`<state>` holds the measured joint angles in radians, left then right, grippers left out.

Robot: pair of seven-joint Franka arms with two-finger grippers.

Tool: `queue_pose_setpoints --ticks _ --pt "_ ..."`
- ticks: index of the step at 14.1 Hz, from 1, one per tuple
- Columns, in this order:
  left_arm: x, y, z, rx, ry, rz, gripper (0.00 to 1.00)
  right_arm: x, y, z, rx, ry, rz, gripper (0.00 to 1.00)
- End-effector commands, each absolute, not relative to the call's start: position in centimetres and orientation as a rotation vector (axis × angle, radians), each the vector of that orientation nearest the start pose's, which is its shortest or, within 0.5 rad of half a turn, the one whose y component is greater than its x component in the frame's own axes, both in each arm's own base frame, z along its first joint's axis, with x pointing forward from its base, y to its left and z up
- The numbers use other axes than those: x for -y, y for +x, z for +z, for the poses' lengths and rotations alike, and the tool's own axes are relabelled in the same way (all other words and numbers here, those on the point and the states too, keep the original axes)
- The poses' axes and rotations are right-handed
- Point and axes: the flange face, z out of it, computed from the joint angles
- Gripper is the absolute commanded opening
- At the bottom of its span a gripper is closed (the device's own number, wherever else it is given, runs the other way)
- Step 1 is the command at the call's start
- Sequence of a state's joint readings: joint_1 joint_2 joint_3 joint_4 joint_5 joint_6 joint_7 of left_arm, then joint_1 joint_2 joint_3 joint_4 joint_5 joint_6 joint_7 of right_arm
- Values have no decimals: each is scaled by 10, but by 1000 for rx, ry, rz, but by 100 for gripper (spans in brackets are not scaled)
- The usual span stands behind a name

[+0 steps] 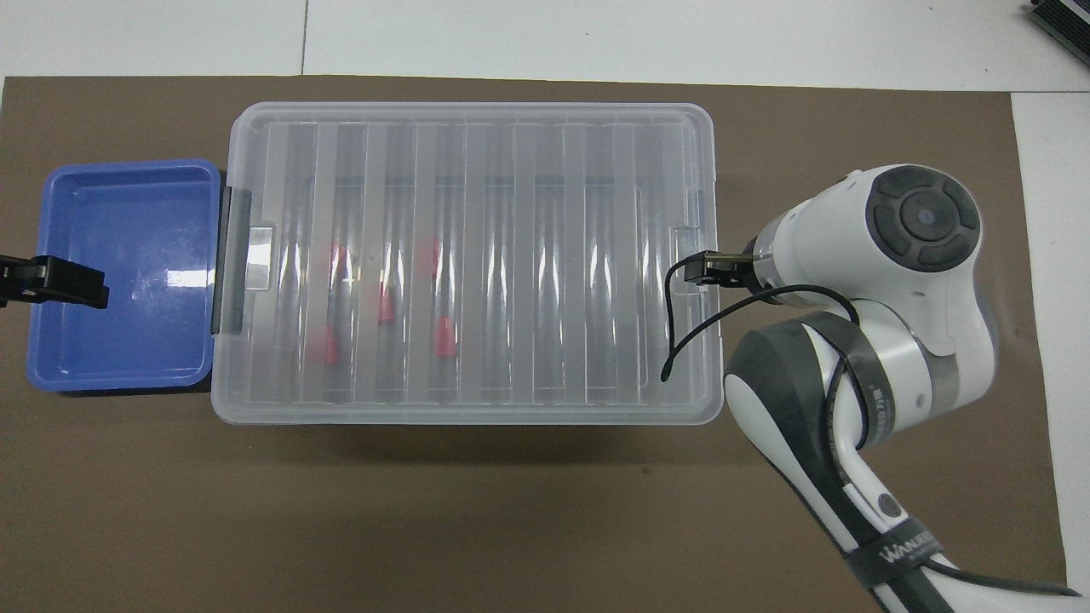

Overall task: Place red block in blue tray from box
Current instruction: 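Reach the right gripper to the edge of the clear lid, then slide the clear lid open with the right gripper while the left gripper enters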

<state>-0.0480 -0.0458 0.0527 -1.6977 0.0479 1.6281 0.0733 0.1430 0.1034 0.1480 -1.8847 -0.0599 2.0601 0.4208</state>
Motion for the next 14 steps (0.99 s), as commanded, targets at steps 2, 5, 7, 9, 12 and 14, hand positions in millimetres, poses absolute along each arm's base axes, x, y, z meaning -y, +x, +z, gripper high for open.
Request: queue_pose_setpoints --ticks 2,5,7,9,12,14 --pt "3 531 609 -129 -3097 28 100 -135 567 460 -91 -3174 -99 100" --pt "17 532 612 -59 -3098 -6 100 -102 572 460 17 -3186 -61 100" --pt "50 535 612 63 -3103 -86 100 -80 572 458 145 -3191 -4 100" --pt "88 535 602 115 -3108 -107 100 -61 571 459 250 -3186 23 100" --pt "136 544 577 191 -3109 -106 100 -27 574 458 427 -3165 38 100" --pt "164 563 541 262 -3109 -118 100 -5 575 459 529 -3148 34 100"
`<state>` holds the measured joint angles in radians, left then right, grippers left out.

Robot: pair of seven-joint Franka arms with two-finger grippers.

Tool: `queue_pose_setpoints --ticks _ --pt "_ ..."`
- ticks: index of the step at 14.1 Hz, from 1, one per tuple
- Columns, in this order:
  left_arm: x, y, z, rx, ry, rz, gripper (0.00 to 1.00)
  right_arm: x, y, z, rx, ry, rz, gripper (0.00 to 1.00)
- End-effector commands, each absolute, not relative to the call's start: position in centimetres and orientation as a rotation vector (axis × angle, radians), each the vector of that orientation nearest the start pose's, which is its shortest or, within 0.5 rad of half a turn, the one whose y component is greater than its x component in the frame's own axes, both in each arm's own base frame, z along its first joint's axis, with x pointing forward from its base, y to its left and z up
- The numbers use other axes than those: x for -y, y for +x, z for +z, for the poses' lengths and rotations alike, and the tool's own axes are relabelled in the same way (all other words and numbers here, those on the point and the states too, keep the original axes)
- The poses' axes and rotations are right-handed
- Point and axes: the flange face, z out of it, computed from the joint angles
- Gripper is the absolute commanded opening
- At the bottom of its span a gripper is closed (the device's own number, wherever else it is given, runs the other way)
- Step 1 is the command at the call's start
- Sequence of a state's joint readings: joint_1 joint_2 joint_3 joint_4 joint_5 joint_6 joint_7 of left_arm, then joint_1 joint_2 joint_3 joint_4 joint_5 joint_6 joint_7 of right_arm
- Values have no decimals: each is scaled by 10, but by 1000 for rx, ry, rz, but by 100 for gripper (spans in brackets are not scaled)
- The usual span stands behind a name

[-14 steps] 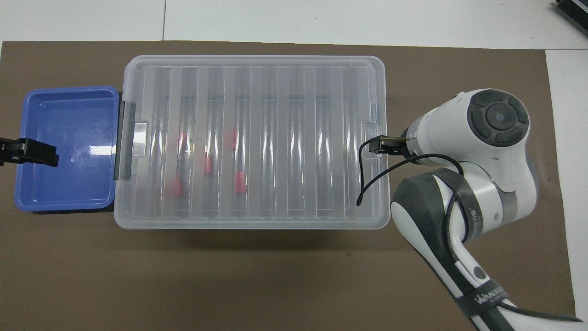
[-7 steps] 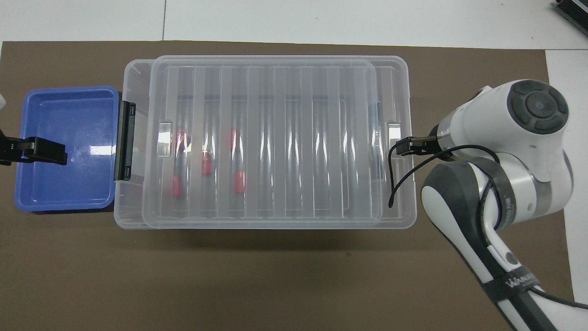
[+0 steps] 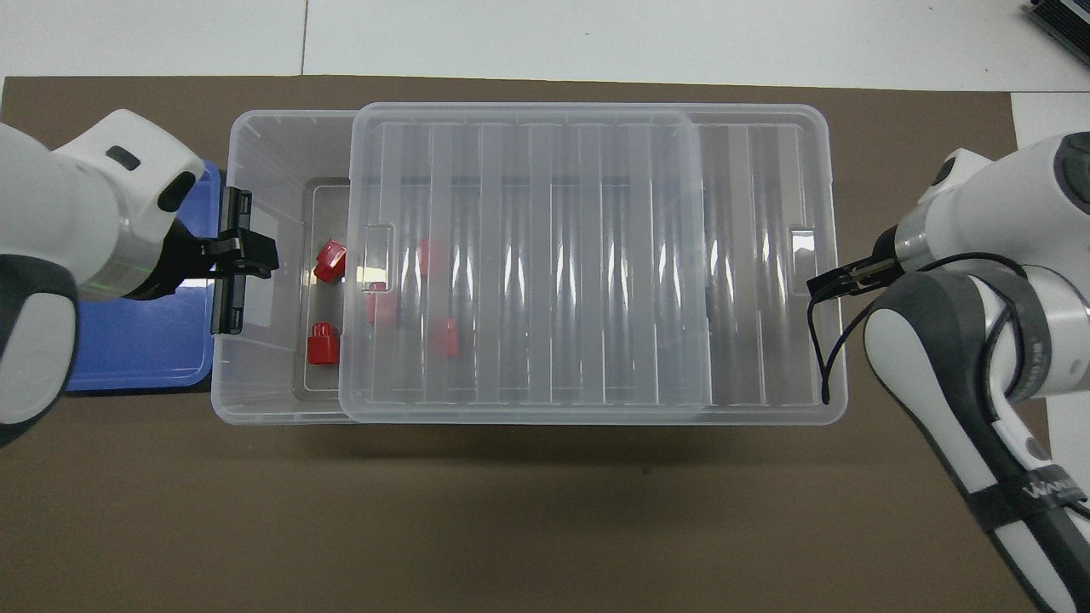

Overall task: Place red block in blue tray from box
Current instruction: 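Slide the clear lid open with the right gripper while the left gripper enters, then lower the left gripper onto a red block and grasp it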

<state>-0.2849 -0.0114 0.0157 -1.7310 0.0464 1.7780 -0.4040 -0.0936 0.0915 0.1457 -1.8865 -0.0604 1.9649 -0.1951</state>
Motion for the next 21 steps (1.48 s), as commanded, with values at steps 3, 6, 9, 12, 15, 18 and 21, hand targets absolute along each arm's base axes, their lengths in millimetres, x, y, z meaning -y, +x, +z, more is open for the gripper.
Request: queue_pose_setpoints --ticks 3,6,9,12,15,18,21 --pt "184 581 474 353 -3121 -187 100 10 577 459 581 -3139 23 100" --pt "190 578 427 366 -3126 -208 100 12 577 458 605 -3135 22 100" --pt "202 578 397 381 -3114 -181 100 26 576 459 627 -3131 22 100" --pt "206 566 367 345 -3124 -205 100 29 576 458 636 -3128 22 100" --pt "204 556 341 340 -3123 -192 100 30 577 459 637 -3130 10 100" --pt "211 552 328 322 -3117 -162 100 39 577 459 649 -3130 13 100" --pt "216 549 325 309 -3118 -157 100 39 577 459 649 -3130 11 100"
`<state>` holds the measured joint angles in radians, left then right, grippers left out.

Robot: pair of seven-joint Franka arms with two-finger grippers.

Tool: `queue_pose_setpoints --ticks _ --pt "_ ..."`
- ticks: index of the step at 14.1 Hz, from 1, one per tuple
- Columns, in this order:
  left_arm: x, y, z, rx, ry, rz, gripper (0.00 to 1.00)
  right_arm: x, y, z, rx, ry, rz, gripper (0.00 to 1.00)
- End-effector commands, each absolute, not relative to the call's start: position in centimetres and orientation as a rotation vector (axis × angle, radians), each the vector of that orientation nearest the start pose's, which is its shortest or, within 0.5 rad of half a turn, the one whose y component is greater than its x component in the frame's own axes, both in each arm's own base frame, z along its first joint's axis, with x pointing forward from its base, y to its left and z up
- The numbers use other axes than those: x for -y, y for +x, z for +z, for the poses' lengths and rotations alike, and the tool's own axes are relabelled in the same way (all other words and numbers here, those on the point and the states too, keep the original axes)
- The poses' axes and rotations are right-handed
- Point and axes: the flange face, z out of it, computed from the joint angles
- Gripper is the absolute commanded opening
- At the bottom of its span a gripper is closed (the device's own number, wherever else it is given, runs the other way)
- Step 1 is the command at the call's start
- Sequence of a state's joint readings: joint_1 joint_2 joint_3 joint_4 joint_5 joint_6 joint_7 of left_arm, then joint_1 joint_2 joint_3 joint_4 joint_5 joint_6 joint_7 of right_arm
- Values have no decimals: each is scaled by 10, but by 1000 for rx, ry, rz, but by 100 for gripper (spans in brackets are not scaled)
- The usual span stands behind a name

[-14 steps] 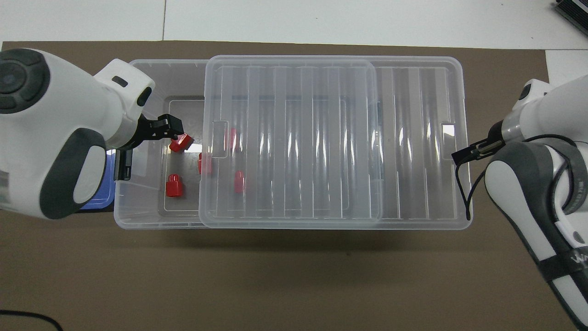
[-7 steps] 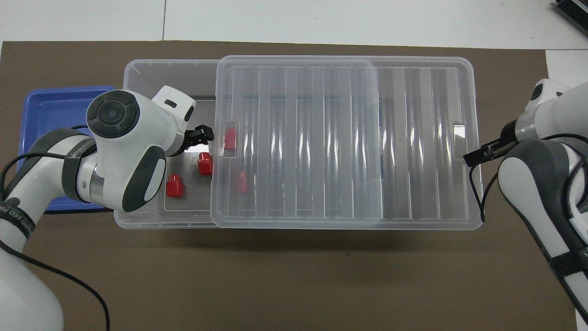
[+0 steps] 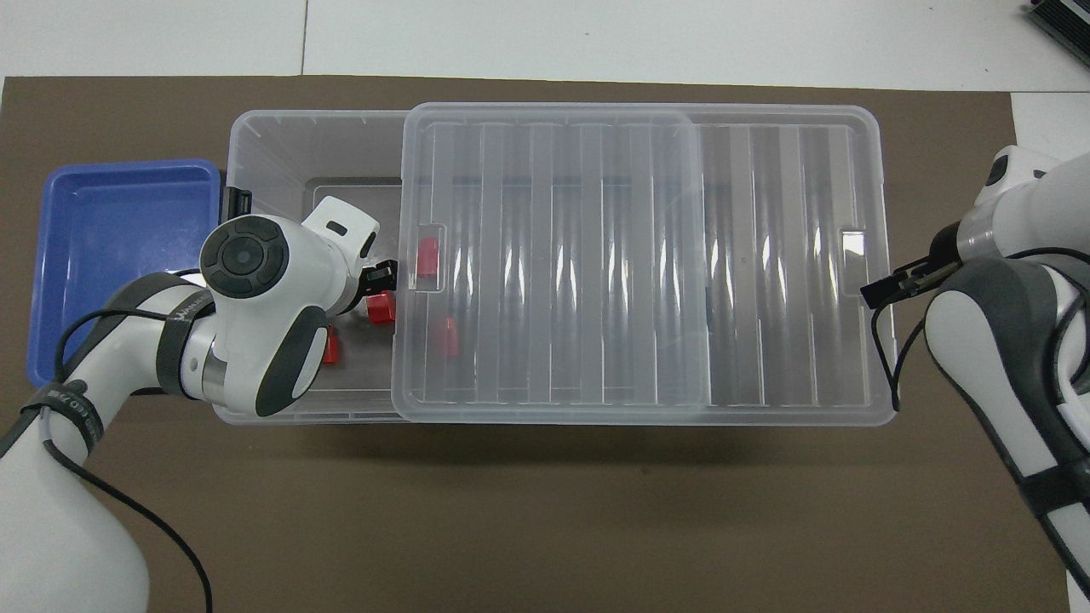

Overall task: Place red block in blue tray from box
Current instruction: 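Lower the left gripper onto a red block and grasp it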

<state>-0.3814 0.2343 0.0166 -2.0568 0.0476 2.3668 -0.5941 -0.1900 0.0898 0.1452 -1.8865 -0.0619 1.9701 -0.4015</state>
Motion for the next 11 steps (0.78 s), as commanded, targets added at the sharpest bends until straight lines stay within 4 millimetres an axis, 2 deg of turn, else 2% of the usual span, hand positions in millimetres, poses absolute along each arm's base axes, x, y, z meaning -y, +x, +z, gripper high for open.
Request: queue_pose_setpoints --ticks 1,4,6,7,9,10,11 --pt "215 547 322 309 -3115 -148 100 40 577 459 647 -3131 11 100" --pt "217 539 309 297 -3121 -155 100 41 577 459 640 -3132 13 100" --pt "216 538 308 297 -3121 -155 99 56 575 459 604 -3139 14 100" --pt "216 538 308 297 -3121 -155 98 57 575 459 601 -3139 14 100" --pt "219 537 308 290 -3122 -155 87 57 575 459 601 -3139 14 100" --pt "219 537 308 290 -3122 -153 77 57 575 459 601 -3139 14 100" --pt "219 537 308 290 -3122 -153 61 56 576 460 601 -3140 14 100"
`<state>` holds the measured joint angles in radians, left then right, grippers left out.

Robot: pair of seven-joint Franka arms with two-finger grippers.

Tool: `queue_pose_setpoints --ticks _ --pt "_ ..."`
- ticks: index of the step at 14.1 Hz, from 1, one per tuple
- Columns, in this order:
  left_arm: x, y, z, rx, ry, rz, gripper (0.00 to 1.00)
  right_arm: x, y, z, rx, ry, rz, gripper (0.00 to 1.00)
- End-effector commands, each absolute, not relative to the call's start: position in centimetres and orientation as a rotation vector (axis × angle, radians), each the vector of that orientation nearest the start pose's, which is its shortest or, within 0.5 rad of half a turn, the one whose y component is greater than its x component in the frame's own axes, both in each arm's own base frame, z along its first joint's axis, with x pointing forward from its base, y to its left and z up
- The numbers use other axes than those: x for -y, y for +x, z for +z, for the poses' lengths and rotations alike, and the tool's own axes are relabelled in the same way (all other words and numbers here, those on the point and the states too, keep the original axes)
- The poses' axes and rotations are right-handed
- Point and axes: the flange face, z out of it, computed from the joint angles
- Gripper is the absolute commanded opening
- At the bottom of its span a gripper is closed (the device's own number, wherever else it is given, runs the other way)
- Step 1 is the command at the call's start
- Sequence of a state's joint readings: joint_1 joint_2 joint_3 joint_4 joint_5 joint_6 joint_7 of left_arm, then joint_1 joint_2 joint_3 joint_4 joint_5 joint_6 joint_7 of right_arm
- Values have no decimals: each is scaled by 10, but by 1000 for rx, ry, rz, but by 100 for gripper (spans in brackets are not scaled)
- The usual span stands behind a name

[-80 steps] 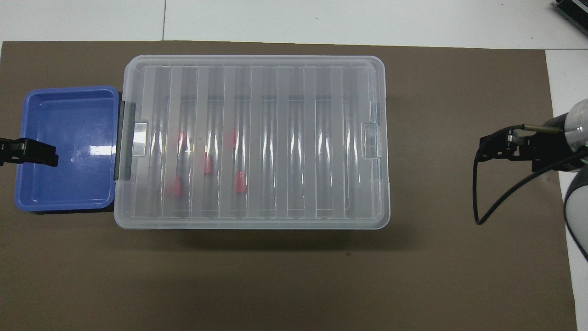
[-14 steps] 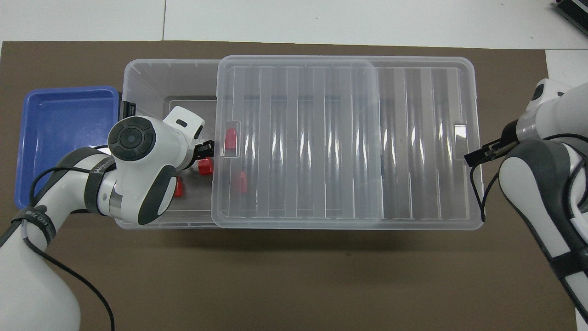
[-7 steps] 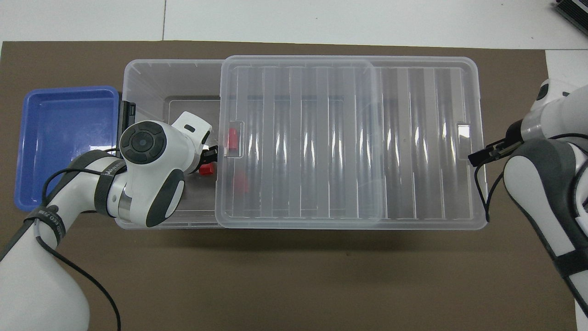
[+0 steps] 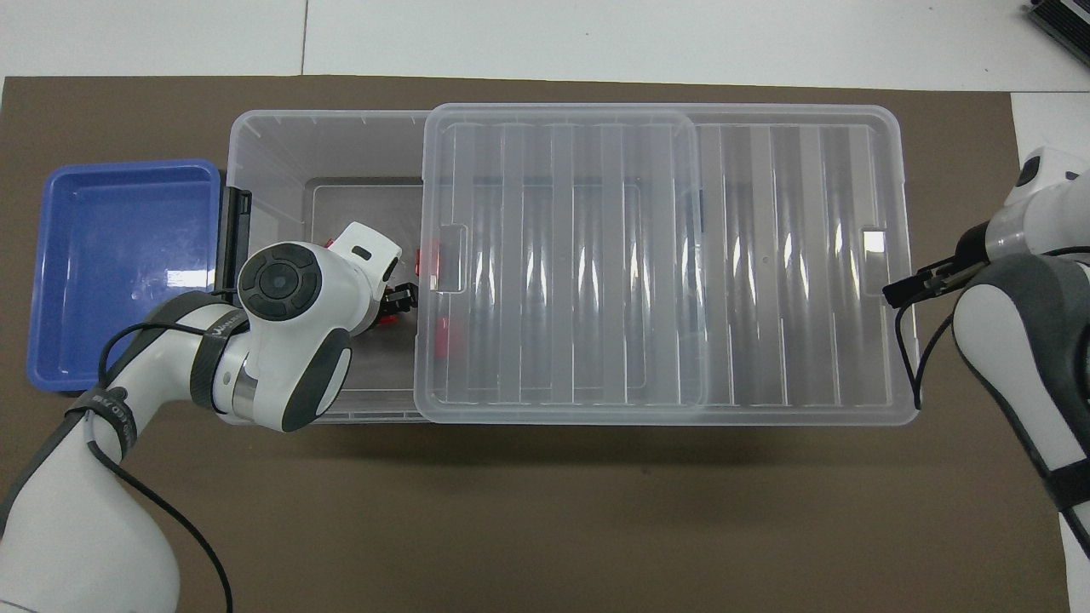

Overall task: Place red block in blue tray from box
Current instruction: 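Lower the left gripper onto a red block and grasp it, then lift the red block and carry it to the blue tray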

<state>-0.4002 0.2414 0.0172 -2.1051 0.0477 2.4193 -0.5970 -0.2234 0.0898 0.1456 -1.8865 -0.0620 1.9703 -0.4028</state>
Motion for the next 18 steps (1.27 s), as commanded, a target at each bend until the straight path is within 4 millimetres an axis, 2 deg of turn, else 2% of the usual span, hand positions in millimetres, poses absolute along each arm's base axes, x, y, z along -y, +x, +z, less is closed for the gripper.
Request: queue_pose_setpoints --ticks 1,3,4,5,8,10,12,14,15,16,18 --pt "219 537 308 287 -3122 -153 46 56 576 460 590 -3141 19 100" --pt "218 538 309 287 -3122 -156 21 51 575 468 577 -3145 11 100" --pt "217 540 311 290 -3121 -156 12 47 572 478 527 -3161 -16 100" --pt "217 542 311 290 -3121 -156 7 43 571 482 448 -3169 -17 100" --pt "214 558 332 308 -3108 -137 6 24 562 502 159 -3191 -47 100" --pt "212 571 367 325 -3089 -98 6 11 557 519 28 -3195 -69 100" --pt "201 586 412 365 -3059 -37 6 -2 555 543 -78 -3194 -74 100" --pt "184 598 461 339 -3042 14 6 -16 556 570 -184 -3187 -71 100" --pt "165 604 478 297 -3043 35 6 -22 555 582 -220 -3183 -80 100" --pt "147 608 487 246 -3045 56 6 -26 555 593 -237 -3180 -88 100" --pt "99 615 498 134 -3058 64 6 -33 555 616 -261 -3175 -80 100"
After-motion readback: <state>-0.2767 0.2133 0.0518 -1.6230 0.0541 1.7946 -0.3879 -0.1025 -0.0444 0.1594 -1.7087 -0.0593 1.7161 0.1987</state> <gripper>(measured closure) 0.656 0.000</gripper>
